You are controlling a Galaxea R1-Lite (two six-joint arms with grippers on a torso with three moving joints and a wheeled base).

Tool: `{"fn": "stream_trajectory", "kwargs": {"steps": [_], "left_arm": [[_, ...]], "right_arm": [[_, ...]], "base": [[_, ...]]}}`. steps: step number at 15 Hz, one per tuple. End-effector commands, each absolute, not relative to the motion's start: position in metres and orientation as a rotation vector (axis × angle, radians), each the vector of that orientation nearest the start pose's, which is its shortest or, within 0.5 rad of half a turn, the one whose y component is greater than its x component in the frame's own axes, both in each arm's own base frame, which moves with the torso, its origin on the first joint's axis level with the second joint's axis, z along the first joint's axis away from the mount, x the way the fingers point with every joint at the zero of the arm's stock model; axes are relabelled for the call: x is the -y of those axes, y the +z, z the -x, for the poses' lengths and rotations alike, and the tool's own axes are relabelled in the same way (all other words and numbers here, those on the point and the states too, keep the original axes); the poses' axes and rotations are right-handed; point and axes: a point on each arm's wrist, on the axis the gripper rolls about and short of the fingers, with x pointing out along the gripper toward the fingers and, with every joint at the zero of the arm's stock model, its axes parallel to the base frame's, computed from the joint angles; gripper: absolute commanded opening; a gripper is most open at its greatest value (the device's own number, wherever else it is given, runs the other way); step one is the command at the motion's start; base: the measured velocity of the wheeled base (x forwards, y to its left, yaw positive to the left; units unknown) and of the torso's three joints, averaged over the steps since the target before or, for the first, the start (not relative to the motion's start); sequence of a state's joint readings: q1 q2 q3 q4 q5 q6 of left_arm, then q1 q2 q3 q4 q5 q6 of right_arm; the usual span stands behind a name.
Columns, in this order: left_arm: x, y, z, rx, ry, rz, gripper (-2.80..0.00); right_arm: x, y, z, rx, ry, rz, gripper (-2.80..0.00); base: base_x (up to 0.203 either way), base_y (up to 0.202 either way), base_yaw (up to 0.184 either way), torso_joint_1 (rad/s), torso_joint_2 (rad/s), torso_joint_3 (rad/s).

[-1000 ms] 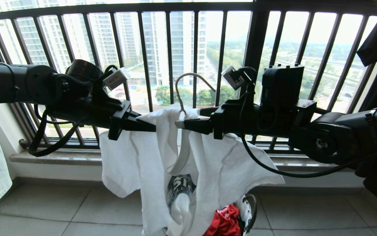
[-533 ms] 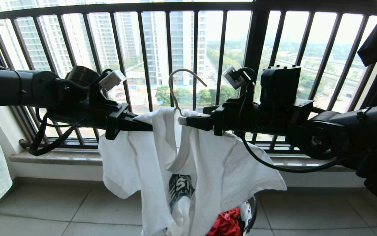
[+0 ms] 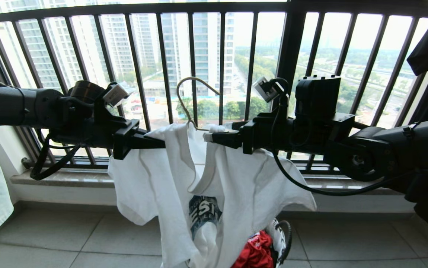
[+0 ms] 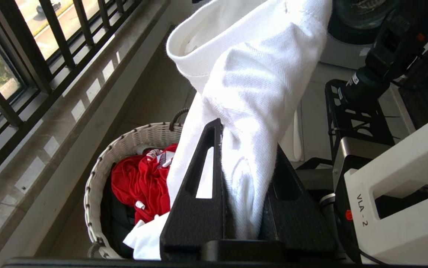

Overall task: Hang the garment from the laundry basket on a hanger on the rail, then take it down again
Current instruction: Hang the clothes rack on the clothesline

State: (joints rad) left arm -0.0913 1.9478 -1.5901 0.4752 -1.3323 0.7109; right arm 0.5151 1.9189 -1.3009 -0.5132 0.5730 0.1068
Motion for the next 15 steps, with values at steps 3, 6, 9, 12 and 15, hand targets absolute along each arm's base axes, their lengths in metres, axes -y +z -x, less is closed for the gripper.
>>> {"fn": "stream_trajectory", "kwargs": {"steps": [3, 6, 9, 12, 15], "left_arm": [[0.055, 0.220, -0.357, -0.233, -1.498, -0.021, -2.80], [0.055, 0.220, -0.356, -0.231, -1.499, -0.021, -2.80], [0.054, 0.217, -0.355, -0.243, -1.500, -0.008, -2.80], [0.054, 0.215, -0.357, -0.246, -1.500, -0.005, -2.80], [0.054, 0.215, -0.357, -0.245, -1.499, -0.004, -2.80]], "right_arm": [[-0.207, 0.231, -0.325, -0.174, 1.105, -0.101, 0.00], [-0.215, 0.226, -0.318, -0.189, 1.136, -0.100, 0.00], [-0.221, 0.222, -0.318, -0.108, 1.155, -0.096, 0.00], [-0.221, 0.217, -0.319, -0.077, 1.155, -0.094, 0.00], [-0.220, 0.217, -0.318, -0.047, 1.157, -0.092, 0.00]], "base": [[0.000, 0.000, 0.000, 0.000, 0.00, 0.000], [0.000, 0.000, 0.000, 0.000, 0.00, 0.000], [0.000, 0.000, 0.000, 0.000, 0.00, 0.000], [0.000, 0.000, 0.000, 0.000, 0.00, 0.000], [0.000, 0.000, 0.000, 0.000, 0.00, 0.000]]}}
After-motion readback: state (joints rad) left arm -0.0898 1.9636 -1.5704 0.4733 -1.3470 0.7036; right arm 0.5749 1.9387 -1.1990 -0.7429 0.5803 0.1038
